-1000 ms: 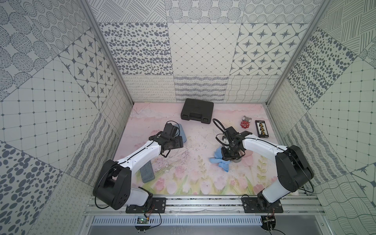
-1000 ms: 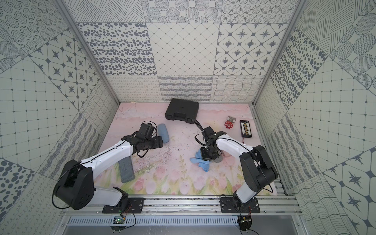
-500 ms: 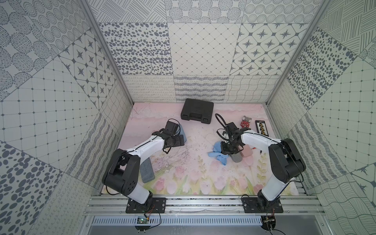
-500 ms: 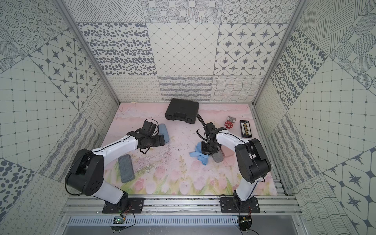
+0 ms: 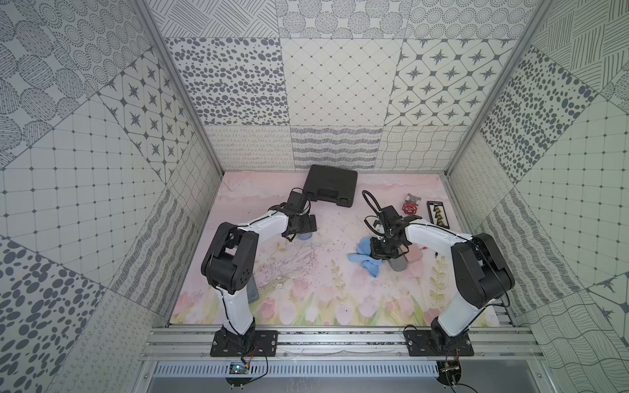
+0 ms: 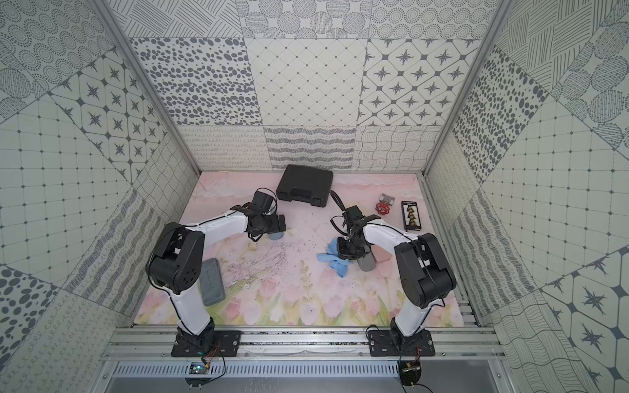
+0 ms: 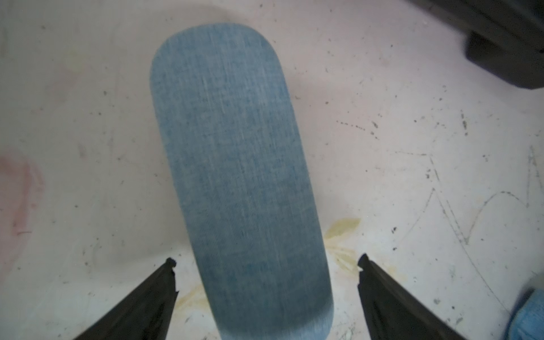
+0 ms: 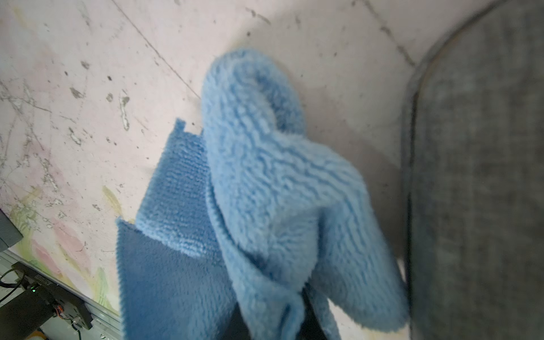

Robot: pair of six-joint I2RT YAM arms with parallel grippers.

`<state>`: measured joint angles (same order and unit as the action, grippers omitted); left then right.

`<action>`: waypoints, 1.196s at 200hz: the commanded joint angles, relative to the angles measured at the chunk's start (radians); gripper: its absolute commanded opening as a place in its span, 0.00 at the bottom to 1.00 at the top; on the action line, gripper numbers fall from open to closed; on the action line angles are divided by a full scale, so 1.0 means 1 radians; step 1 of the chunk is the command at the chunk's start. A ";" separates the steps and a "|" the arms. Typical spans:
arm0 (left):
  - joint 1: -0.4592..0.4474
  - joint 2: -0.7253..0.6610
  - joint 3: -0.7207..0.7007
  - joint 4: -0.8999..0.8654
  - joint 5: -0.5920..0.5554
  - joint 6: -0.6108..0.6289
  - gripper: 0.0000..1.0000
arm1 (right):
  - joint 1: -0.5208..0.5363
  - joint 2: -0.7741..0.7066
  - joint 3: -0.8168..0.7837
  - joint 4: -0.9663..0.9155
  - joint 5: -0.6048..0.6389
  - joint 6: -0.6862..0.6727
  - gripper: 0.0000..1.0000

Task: Wipe the eyeglass case
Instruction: Pick up the eyeglass case from the center of the board.

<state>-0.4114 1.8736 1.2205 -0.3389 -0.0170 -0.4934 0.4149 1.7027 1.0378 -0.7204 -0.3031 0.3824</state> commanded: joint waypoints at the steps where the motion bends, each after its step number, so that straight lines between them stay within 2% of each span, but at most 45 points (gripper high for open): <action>1: 0.002 0.048 0.054 -0.060 -0.065 0.037 0.94 | 0.006 -0.037 -0.010 0.022 -0.010 0.002 0.00; 43: 0.001 0.057 0.049 -0.034 -0.060 0.092 0.68 | 0.005 -0.036 -0.020 0.038 -0.018 0.012 0.00; 73: 0.002 0.055 0.048 -0.070 -0.079 0.119 0.66 | 0.004 -0.044 -0.025 0.037 -0.011 0.012 0.00; 91: 0.002 0.035 0.026 -0.068 -0.060 0.135 0.60 | 0.004 -0.048 -0.027 0.035 -0.012 0.012 0.00; 109: 0.002 -0.002 -0.010 -0.051 -0.009 0.153 0.55 | 0.004 -0.055 -0.027 0.035 -0.014 0.015 0.00; 151: -0.027 -0.142 -0.123 0.006 0.177 0.200 0.55 | 0.005 -0.078 -0.028 0.024 -0.012 0.018 0.00; 167: -0.066 -0.215 -0.182 0.012 0.208 0.208 0.55 | 0.006 -0.091 -0.031 0.020 -0.016 0.022 0.00; 198: -0.198 -0.348 -0.307 0.025 0.233 0.231 0.55 | 0.014 -0.137 -0.049 0.022 -0.031 0.048 0.00; 239: -0.426 -0.424 -0.421 0.005 0.179 0.237 0.59 | 0.037 -0.176 -0.048 0.010 -0.027 0.067 0.00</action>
<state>-0.6807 1.5116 0.8814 -0.3321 0.1364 -0.3042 0.4397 1.5696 0.9939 -0.7097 -0.3229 0.4290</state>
